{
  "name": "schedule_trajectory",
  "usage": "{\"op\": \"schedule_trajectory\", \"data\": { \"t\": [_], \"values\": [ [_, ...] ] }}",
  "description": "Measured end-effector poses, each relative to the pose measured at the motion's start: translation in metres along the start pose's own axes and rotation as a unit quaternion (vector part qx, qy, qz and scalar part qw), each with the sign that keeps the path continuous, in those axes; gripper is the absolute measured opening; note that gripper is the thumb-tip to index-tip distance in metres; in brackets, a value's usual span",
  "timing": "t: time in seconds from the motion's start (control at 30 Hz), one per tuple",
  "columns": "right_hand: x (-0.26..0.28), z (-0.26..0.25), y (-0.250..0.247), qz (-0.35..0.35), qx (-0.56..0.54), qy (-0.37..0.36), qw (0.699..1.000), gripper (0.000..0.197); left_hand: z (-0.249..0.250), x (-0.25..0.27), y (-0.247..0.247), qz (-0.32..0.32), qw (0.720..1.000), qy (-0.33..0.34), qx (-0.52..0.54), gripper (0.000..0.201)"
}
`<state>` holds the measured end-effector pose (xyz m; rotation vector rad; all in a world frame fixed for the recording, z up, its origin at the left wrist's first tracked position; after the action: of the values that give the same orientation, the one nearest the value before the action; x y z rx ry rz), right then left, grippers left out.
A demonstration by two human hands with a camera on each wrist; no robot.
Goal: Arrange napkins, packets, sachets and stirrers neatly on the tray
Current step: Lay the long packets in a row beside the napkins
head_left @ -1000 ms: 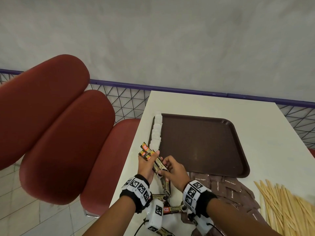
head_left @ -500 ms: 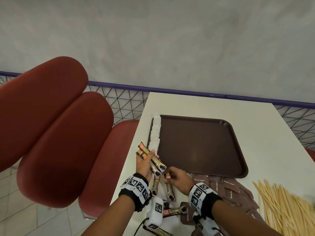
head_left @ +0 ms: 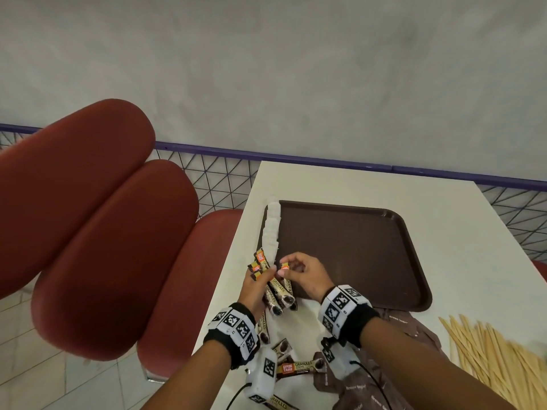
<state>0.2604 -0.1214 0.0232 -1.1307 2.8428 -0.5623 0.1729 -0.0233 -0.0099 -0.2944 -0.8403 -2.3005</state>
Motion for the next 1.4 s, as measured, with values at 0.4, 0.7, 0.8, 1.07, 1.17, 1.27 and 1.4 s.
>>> {"op": "schedule_trajectory", "data": {
  "t": [0.4, 0.7, 0.8, 1.07, 1.17, 1.27, 1.4],
  "values": [
    [0.003, 0.009, 0.005, 0.057, -0.014, 0.007, 0.998, 0.014, -0.006, 0.001, 0.001, 0.019, 0.999, -0.044, 0.025, 0.043],
    [0.006, 0.010, 0.002, 0.004, -0.059, 0.033, 0.998, 0.018, 0.009, -0.001, 0.001, 0.064, 0.998, 0.026, -0.004, 0.034],
    [0.012, 0.013, 0.003, -0.047, -0.085, 0.094, 0.991, 0.020, 0.013, -0.003, -0.003, 0.098, 0.995, 0.035, 0.010, 0.039],
    [0.006, 0.021, -0.009, -0.006, -0.107, 0.098, 0.989, 0.010, 0.015, -0.010, -0.002, 0.106, 0.994, 0.028, 0.022, 0.042],
    [-0.005, 0.020, -0.028, 0.079, -0.115, 0.083, 0.987, 0.011, 0.018, -0.012, -0.003, 0.084, 0.996, 0.008, 0.017, 0.033],
    [-0.018, 0.023, -0.051, 0.133, -0.083, 0.075, 0.985, 0.011, 0.022, -0.014, -0.009, 0.076, 0.997, -0.012, 0.017, 0.031],
    [-0.047, 0.030, -0.079, 0.175, -0.029, 0.078, 0.981, 0.012, 0.027, -0.019, -0.018, 0.077, 0.996, -0.032, 0.017, 0.020]
  ]
}}
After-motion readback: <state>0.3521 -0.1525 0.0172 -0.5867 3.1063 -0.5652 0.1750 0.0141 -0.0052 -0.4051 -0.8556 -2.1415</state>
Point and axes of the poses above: each hand's wrist, its own x-axis away from the middle knuckle, its own y-axis out of the palm, z = x × y, the point moved 3 cm from there along -x, towards the middle knuckle, and after that the axes turned 5 degrees about x, right-handed, at the moved point
